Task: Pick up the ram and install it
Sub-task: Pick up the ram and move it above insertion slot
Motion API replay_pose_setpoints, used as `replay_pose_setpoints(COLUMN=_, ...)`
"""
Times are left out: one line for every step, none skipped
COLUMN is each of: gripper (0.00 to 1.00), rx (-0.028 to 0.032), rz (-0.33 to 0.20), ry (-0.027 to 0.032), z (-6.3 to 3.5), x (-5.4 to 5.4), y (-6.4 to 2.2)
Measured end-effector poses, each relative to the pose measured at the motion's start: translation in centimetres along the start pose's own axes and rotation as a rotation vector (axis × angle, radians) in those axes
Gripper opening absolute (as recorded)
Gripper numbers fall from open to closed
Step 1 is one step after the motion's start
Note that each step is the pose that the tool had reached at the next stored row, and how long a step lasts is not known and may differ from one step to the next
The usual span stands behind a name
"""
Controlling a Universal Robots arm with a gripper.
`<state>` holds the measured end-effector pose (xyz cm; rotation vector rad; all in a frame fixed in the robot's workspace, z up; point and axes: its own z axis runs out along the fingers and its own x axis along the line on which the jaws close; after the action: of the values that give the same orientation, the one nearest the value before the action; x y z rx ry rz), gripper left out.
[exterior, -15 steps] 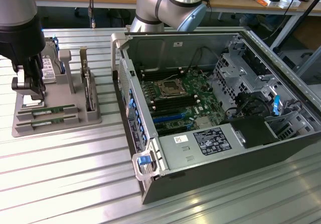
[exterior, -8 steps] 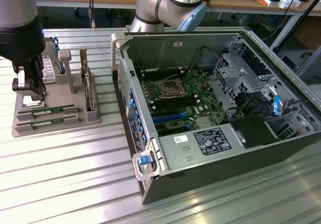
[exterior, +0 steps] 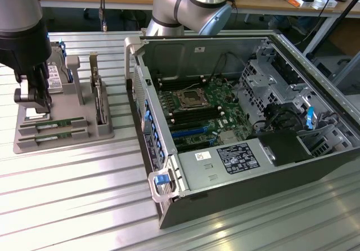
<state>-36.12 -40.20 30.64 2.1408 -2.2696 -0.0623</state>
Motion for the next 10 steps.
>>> replay_pose_setpoints(gripper=0.30, rx=0.0000, rz=0.000, ry=0.0000, z=0.04, x=0.00, y=0.00)
replay_pose_setpoints(gripper=0.30, rx=0.0000, rz=0.000, ry=0.0000, z=0.07, x=0.00, y=0.00)
replay_pose_setpoints(gripper=0.30, rx=0.0000, rz=0.000, ry=0.0000, z=0.09, x=0.00, y=0.00)
replay_pose_setpoints(gripper=0.30, rx=0.0000, rz=0.000, ry=-0.0001, z=0.12, x=0.00, y=0.00)
replay_pose_setpoints(gripper=0.30, rx=0.0000, rz=0.000, ry=0.0000, z=0.16, x=0.00, y=-0.01)
replay_pose_setpoints(gripper=0.30, rx=0.0001, rz=0.000, ry=-0.0001, z=0.19, x=0.00, y=-0.01)
replay_pose_setpoints(gripper=0.30, rx=0.0000, rz=0.000, ry=0.0000, z=0.23, x=0.00, y=-0.01)
replay_pose_setpoints(gripper=0.30, rx=0.0001, rz=0.000, ry=-0.0001, z=0.29, x=0.00, y=-0.01)
replay_pose_setpoints(gripper=0.30, rx=0.0001, rz=0.000, ry=-0.0001, z=0.33, x=0.00, y=-0.01)
replay_pose_setpoints(gripper=0.30, rx=0.0000, rz=0.000, ry=0.0000, z=0.36, x=0.00, y=-0.02)
